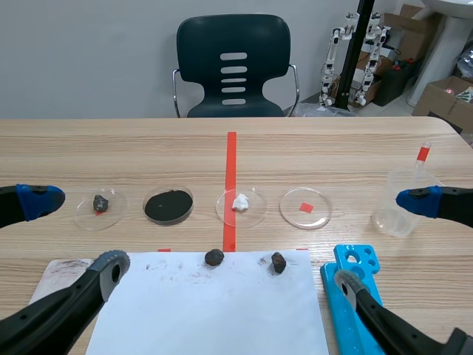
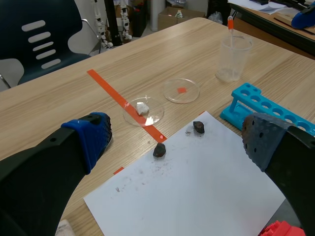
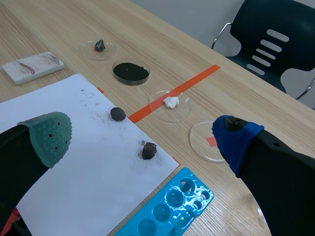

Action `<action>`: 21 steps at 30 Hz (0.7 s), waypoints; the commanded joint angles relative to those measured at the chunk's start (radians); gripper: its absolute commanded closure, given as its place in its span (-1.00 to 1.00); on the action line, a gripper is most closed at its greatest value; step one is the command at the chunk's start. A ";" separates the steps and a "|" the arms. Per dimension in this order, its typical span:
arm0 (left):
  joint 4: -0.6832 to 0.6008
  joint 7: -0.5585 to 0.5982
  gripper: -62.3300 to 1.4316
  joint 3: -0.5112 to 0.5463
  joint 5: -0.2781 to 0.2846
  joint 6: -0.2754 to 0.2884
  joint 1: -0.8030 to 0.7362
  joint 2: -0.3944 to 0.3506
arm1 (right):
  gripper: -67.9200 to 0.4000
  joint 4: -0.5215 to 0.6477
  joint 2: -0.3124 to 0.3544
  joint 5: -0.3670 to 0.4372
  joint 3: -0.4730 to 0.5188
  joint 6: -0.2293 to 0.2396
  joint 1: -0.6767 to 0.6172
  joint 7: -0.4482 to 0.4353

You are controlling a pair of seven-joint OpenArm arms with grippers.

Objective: Pick up the left mineral with the left hand

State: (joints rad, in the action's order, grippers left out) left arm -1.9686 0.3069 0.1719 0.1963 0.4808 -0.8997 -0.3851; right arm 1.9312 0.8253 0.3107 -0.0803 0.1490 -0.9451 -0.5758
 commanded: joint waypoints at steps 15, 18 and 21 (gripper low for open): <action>-0.007 0.018 -0.80 -0.001 0.024 0.002 0.001 0.002 | -0.75 0.020 0.003 0.011 0.009 -0.004 0.009 -0.014; -0.007 -0.013 -0.80 -0.002 0.021 0.002 0.003 0.002 | -0.75 0.020 0.003 0.011 0.009 -0.004 0.009 -0.014; -0.007 -0.093 -0.80 -0.002 0.021 0.002 0.003 0.002 | -0.75 0.020 0.003 0.011 0.009 -0.008 0.009 -0.014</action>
State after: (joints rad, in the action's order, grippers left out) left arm -1.9686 0.2081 0.1719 0.2073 0.4805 -0.8978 -0.3855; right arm 1.9312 0.8253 0.3107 -0.0803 0.1452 -0.9451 -0.5755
